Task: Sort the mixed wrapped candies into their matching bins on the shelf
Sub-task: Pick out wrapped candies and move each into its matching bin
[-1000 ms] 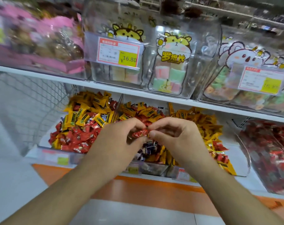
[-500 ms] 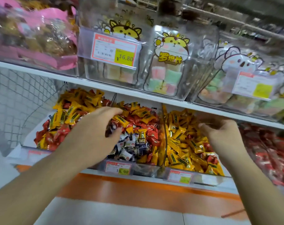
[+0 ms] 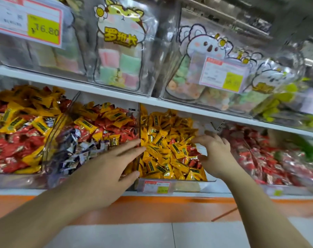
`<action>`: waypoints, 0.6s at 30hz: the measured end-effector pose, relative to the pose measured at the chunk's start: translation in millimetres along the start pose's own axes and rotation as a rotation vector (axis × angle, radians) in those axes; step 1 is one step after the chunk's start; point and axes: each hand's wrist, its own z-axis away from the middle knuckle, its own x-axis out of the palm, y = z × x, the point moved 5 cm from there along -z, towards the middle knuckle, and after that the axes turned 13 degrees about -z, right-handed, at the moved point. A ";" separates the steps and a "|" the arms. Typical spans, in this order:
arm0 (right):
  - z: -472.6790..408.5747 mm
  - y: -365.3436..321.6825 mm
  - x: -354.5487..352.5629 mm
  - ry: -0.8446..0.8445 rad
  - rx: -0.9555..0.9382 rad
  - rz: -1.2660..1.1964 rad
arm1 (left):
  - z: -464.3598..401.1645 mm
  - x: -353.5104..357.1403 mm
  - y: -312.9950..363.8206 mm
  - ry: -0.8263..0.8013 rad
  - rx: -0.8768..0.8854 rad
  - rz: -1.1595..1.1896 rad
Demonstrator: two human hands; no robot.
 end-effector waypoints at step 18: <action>-3.8 -1.4 -4.1 0.195 -0.009 -0.010 | 4.0 -3.6 -3.0 0.038 0.024 0.004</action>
